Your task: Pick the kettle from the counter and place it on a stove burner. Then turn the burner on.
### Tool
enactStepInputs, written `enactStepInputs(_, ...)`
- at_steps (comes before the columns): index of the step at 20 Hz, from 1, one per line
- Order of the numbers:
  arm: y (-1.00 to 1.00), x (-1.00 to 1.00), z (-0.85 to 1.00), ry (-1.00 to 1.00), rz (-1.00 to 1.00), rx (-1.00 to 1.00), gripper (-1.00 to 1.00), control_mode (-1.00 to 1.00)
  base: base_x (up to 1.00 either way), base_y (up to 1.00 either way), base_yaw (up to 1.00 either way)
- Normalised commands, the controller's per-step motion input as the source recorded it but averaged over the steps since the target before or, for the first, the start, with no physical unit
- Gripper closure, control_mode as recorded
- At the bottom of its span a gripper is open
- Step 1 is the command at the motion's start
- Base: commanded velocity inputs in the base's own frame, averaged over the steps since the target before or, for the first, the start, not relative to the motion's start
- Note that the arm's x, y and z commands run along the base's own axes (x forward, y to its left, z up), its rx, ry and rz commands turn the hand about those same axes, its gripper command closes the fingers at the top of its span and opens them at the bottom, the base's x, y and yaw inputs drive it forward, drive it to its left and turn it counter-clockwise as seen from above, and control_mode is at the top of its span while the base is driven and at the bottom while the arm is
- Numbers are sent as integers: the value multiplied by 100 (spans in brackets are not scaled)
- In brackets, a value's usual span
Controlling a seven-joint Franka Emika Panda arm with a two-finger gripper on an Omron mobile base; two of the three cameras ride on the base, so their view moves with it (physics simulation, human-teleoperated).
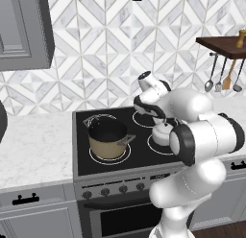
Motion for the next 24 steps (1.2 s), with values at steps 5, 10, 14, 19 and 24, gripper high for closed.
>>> enactStepInputs(5, 14, -61, 48, -11, 2, 0, -100, -100, 0, 0, 0)
enactStepInputs(10, 22, -100, 5, -38, 5, 1, -100, -100, 0, 0, 0)
enactStepInputs(14, 5, -100, 0, -41, 0, 18, -100, -100, 0, 0, 0)
enactStepInputs(19, 0, -88, 0, -33, -8, 31, -100, -100, 0, 0, 0)
enactStepInputs(24, 0, -80, 10, -38, -12, 27, -100, -100, 0, 0, 0)
